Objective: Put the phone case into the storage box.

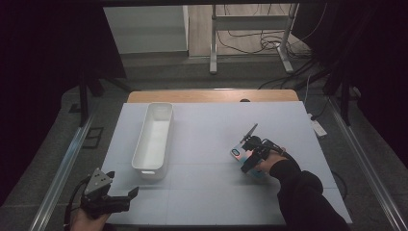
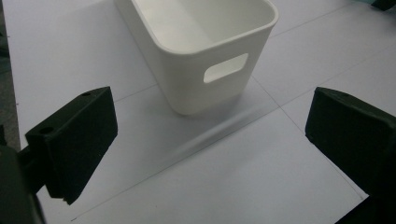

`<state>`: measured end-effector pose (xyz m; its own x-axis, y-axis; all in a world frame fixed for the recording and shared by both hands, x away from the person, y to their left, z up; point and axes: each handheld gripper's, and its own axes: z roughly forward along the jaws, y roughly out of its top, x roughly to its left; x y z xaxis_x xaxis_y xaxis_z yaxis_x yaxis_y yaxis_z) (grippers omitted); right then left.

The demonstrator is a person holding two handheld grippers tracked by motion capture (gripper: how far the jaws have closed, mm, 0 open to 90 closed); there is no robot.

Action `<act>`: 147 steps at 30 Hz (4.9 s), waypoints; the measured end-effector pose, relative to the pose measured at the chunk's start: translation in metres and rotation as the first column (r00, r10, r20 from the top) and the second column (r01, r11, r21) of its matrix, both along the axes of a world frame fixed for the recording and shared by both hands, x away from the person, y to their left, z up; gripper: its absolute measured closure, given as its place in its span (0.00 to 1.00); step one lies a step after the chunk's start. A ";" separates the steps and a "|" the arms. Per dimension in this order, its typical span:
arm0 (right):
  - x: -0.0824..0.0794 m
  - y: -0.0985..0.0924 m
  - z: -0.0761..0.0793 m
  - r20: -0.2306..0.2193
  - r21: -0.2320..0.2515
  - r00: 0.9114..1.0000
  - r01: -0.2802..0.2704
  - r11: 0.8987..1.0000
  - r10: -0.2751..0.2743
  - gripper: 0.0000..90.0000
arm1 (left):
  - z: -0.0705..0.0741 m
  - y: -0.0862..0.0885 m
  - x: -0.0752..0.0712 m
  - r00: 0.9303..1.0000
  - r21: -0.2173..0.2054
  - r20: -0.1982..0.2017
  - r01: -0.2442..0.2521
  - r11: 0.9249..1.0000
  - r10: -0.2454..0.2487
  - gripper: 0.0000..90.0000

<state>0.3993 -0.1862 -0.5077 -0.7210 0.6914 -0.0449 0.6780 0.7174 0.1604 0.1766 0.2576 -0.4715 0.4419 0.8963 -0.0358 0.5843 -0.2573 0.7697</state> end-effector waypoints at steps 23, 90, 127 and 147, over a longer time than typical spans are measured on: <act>-0.005 0.000 0.008 0.002 0.016 1.000 0.014 1.000 -0.014 0.19 | 0.000 0.000 0.000 1.000 0.001 0.001 -0.001 1.000 0.001 0.04; -0.041 -0.014 0.039 0.211 0.294 0.977 -0.086 0.952 0.024 0.19 | 0.000 0.001 0.001 0.999 -0.019 -0.012 0.048 0.999 -0.048 0.01; -0.068 -0.028 0.065 0.290 0.493 0.953 -0.229 0.840 0.089 0.19 | 0.026 -0.027 0.023 0.973 -0.141 0.049 0.230 0.963 -0.225 0.00; -0.081 -0.033 0.074 0.318 0.568 0.936 -0.317 0.760 0.153 0.19 | 0.031 -0.058 0.048 0.935 -0.142 0.073 0.354 0.924 -0.347 0.00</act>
<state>0.3187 -0.2190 -0.4334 -0.8871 0.4432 0.1293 0.3821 0.5475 0.7445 0.2244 0.1997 -0.4407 0.7311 0.6697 -0.1304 0.4413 -0.3184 0.8389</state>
